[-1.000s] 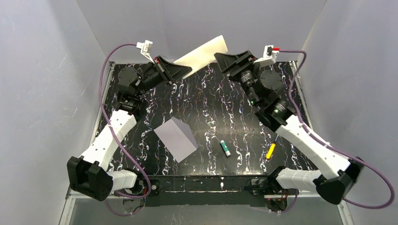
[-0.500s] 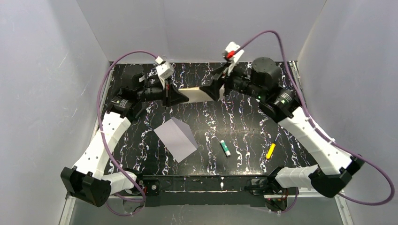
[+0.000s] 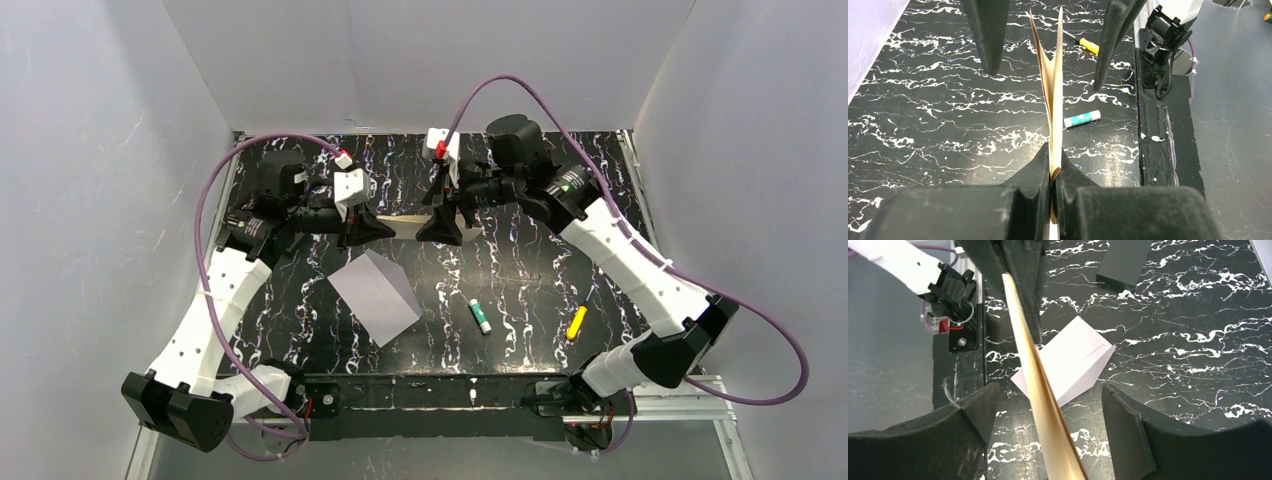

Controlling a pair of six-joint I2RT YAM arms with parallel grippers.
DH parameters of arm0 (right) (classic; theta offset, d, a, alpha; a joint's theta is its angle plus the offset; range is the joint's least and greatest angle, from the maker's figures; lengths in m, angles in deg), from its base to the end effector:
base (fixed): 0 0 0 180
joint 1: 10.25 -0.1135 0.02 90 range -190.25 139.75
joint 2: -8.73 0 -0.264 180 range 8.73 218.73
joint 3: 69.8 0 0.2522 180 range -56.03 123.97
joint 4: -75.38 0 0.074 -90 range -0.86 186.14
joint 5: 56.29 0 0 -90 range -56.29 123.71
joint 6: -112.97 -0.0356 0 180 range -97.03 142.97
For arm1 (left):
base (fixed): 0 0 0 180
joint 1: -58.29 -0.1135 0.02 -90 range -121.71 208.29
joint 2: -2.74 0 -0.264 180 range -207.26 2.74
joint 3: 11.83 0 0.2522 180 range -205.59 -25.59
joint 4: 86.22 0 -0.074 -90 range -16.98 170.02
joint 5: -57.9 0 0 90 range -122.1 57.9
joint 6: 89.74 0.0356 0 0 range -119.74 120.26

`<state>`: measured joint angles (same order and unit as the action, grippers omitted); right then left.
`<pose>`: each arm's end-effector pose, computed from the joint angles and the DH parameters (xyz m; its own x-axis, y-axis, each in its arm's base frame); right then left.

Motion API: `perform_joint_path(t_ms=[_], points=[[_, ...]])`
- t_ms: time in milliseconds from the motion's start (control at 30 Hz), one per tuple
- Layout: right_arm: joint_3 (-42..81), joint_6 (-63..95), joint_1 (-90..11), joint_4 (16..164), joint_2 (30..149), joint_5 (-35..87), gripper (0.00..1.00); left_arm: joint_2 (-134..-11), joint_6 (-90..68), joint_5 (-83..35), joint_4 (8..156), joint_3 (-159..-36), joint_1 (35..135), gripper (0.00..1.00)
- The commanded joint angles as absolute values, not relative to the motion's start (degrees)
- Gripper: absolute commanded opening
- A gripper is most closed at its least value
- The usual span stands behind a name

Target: Place the letter into the envelope and seal it

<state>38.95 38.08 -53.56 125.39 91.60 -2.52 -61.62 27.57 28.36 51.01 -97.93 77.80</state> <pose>0.2096 0.2265 0.4435 -0.0406 -0.3273 -0.9441 -0.9906 0.1364 -0.0046 0.2022 -0.1045 0.4121 0.1262 0.1953 -0.9726 0.9816 0.1170 0.1508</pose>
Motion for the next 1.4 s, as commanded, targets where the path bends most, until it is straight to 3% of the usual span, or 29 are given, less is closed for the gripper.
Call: perform_joint_path(t_ms=[0, 200, 533, 667, 967, 1200, 1367], points=[[43.6, 41.4, -53.7, 129.8, 90.9, -6.7, 0.81, -61.4, 33.0, 30.7, 46.3, -101.0, 77.7, 0.0], [46.4, 43.6, -53.7, 135.5, 94.9, -6.3, 0.54, -61.6, 33.9, 32.1, 45.8, -102.5, 77.8, 0.0], [48.7, 49.3, -53.7, 144.3, 95.5, -1.2, 0.35, -62.8, 40.3, 33.1, 38.9, -106.0, 77.6, 0.0], [47.1, 51.5, -53.6, 146.3, 93.4, 2.9, 0.17, -64.6, 42.4, 32.4, 35.5, -108.3, 77.3, 0.0], [45.2, 51.9, -53.6, 146.6, 89.4, 9.6, 0.19, -66.6, 44.8, 31.6, 33.9, -110.1, 75.0, 0.0], [43.6, 51.4, -53.6, 146.7, 87.8, 12.6, 0.02, -67.4, 45.9, 32.6, 33.0, -111.2, 72.2, 0.0], [43.5, 51.6, -53.6, 147.1, 87.6, 12.1, 0.01, -67.9, 45.8, 34.1, 32.9, -111.6, 71.4, 0.0]])
